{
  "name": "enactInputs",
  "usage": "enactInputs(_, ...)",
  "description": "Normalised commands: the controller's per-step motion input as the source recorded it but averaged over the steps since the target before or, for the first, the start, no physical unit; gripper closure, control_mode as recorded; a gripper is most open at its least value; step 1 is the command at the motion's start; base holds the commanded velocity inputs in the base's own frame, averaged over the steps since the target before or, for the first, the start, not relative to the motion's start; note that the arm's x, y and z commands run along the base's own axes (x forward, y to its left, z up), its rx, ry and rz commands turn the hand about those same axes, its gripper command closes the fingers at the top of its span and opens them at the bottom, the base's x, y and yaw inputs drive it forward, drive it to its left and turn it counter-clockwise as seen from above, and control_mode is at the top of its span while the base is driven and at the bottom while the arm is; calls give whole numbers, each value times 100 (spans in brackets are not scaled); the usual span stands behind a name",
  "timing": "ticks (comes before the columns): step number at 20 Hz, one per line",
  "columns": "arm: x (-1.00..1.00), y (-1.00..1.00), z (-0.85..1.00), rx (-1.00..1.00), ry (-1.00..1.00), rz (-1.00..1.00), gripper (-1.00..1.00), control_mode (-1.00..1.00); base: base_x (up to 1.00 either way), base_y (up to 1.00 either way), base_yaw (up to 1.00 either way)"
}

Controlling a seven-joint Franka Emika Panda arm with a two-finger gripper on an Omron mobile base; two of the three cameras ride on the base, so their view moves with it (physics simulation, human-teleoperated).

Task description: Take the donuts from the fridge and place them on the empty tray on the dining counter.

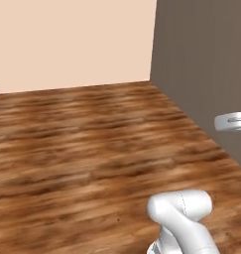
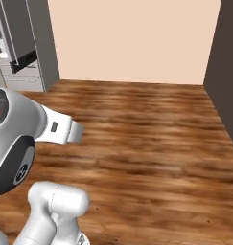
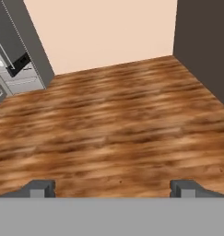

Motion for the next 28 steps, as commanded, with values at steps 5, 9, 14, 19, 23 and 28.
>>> enactInputs(5,0,0,0,0,0,0,-100,100,100,100,0)
enactInputs(9,0,0,0,0,0,0,-100,100,100,100,0)
enactInputs(14,0,0,0,0,0,0,-100,100,100,100,0)
enactInputs(19,0,0,0,0,0,0,-100,100,100,100,0)
enactInputs(23,0,0,0,0,0,0,-100,100,100,100,0)
enactInputs(28,0,0,0,0,0,0,-100,100,100,100,0)
